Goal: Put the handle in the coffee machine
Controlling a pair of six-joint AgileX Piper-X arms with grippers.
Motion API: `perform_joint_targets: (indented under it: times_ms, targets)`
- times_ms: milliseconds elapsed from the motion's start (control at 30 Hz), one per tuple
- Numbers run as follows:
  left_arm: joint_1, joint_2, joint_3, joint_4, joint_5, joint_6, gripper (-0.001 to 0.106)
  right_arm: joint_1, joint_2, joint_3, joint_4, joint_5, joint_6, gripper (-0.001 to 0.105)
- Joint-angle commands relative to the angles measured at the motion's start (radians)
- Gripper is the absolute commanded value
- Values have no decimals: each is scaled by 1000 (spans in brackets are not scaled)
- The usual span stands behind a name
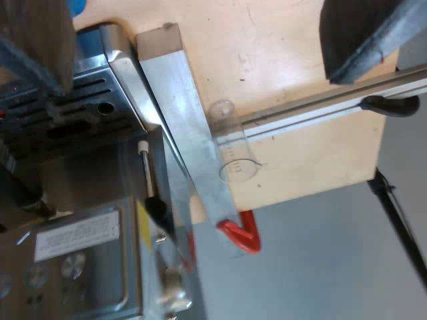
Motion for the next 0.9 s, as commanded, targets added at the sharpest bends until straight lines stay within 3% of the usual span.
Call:
perform_joint_targets:
  times_ms: [33,167,333,400,433,633,900]
  targets:
    - [16,-93,39,-11,11,-5,76,-5,-8,-11,-2,-32,-10,47]
    - [21,-161,88,-9,30,-5,76,-5,-8,-51,25,35,-41,47]
    - [23,-152,115,20,42,-5,76,-16,-8,-162,125,180,-135,47]
    - [23,-152,132,15,42,-5,76,-24,-8,-176,136,182,-137,47]
    - [23,-152,137,15,42,-5,76,-72,-8,-221,179,172,-137,47]
    - [23,-152,177,15,42,-5,76,-267,-18,-303,255,123,-137,47]
    - [23,-152,176,12,64,-5,76,-465,-87,-311,270,78,-116,47]
